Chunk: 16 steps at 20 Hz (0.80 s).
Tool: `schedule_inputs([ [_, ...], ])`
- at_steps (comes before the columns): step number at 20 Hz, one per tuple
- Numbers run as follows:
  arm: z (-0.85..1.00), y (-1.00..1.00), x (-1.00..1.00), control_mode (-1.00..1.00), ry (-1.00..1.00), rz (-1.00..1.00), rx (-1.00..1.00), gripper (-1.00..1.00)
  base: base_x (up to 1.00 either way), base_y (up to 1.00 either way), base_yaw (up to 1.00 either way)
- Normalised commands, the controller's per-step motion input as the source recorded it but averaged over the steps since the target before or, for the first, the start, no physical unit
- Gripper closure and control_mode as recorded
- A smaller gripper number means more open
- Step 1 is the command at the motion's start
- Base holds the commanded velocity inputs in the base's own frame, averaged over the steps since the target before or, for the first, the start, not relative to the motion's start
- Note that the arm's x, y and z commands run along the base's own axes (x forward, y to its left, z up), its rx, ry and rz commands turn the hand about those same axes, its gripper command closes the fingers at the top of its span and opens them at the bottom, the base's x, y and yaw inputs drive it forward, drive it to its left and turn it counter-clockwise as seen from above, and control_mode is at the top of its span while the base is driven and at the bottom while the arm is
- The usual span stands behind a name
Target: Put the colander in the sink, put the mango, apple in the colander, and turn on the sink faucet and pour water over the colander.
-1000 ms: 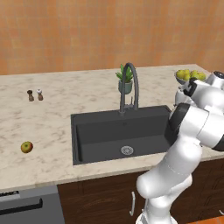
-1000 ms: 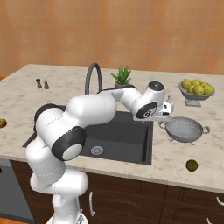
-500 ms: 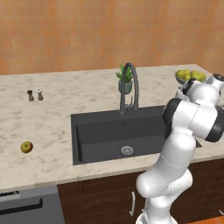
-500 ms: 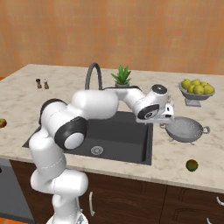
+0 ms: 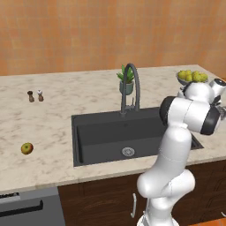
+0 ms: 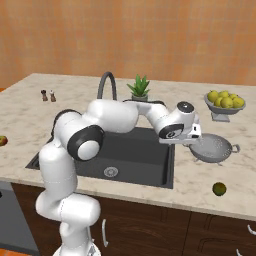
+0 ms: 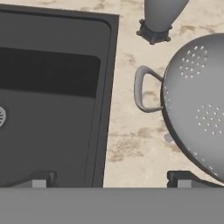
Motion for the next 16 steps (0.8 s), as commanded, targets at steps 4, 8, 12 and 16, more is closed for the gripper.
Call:
schedule_inputs([
  [4, 0.0, -0.2, 0.2, -1.0, 0.0, 0.0, 0.0, -1.0, 0.0, 0.0, 0.0],
  [8, 0.0, -0.16, 0.29, -1.0, 0.0, 0.0, 0.0, -1.0, 0.0, 0.0, 0.0],
  [12, -0.01, -0.05, 0.3, -1.0, 0.0, 0.0, 0.0, -1.0, 0.0, 0.0, 0.0],
  [16, -0.1, -0.1, 0.28, -1.0, 0.0, 0.0, 0.0, -1.0, 0.0, 0.0, 0.0],
])
